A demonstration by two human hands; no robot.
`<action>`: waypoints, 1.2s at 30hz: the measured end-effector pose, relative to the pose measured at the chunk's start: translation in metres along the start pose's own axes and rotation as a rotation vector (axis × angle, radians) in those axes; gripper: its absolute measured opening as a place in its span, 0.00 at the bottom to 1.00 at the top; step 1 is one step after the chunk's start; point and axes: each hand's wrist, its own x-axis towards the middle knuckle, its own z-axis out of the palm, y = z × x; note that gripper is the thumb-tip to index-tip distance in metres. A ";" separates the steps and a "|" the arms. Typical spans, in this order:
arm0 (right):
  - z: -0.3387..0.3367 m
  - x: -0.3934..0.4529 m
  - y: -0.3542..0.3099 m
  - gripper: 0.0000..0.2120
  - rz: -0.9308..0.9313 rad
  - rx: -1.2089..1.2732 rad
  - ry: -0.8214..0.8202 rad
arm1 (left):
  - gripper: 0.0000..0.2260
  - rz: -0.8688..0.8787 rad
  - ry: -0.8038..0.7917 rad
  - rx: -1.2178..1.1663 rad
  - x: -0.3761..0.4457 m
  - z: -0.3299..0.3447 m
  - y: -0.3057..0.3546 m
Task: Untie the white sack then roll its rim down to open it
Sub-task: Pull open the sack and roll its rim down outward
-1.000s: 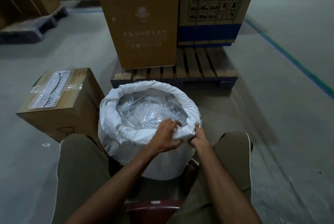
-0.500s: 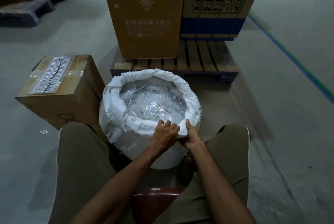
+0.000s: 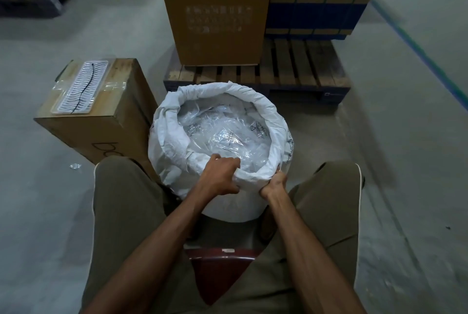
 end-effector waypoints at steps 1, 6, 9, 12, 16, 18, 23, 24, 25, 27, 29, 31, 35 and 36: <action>0.000 -0.002 0.000 0.24 -0.003 0.000 -0.010 | 0.21 -0.009 -0.014 0.054 0.001 0.001 -0.002; 0.001 -0.005 0.004 0.31 -0.044 -0.112 -0.105 | 0.15 0.036 0.138 0.117 -0.010 0.023 -0.010; -0.003 -0.010 0.019 0.28 0.024 -0.291 -0.147 | 0.11 0.166 0.371 0.248 -0.022 0.045 -0.007; -0.004 -0.008 0.035 0.24 0.062 -0.167 -0.186 | 0.12 0.152 0.420 0.162 -0.023 0.050 0.000; 0.002 0.010 0.046 0.31 0.035 -0.090 -0.032 | 0.23 -0.161 0.446 -0.211 -0.038 0.041 0.011; 0.005 0.008 0.050 0.31 0.047 -0.028 -0.003 | 0.25 -0.486 0.621 -0.464 -0.052 0.031 0.026; 0.004 0.001 0.050 0.24 0.034 0.040 -0.081 | 0.30 -1.221 0.665 -1.786 -0.053 0.023 0.018; 0.003 0.004 0.050 0.24 0.041 0.050 -0.092 | 0.29 -1.215 0.607 -1.993 -0.051 0.022 0.014; 0.001 0.002 0.050 0.25 0.042 0.045 -0.096 | 0.27 -1.212 0.583 -2.090 -0.048 0.021 0.012; -0.001 0.002 0.050 0.28 0.026 0.025 -0.102 | 0.25 -1.220 0.602 -2.106 -0.042 0.022 0.015; 0.001 -0.005 0.050 0.27 -0.016 -0.007 -0.103 | 0.21 -1.292 0.630 -2.064 -0.035 0.022 0.016; 0.003 -0.012 0.047 0.22 -0.095 -0.082 -0.069 | 0.14 -1.402 0.652 -2.040 -0.031 0.020 0.014; -0.001 -0.038 0.056 0.40 -0.282 -0.453 0.155 | 0.14 -1.448 0.708 -2.217 -0.032 0.021 0.006; -0.005 -0.050 0.058 0.45 -0.407 -0.579 0.206 | 0.17 -1.436 0.716 -2.293 -0.033 0.023 0.004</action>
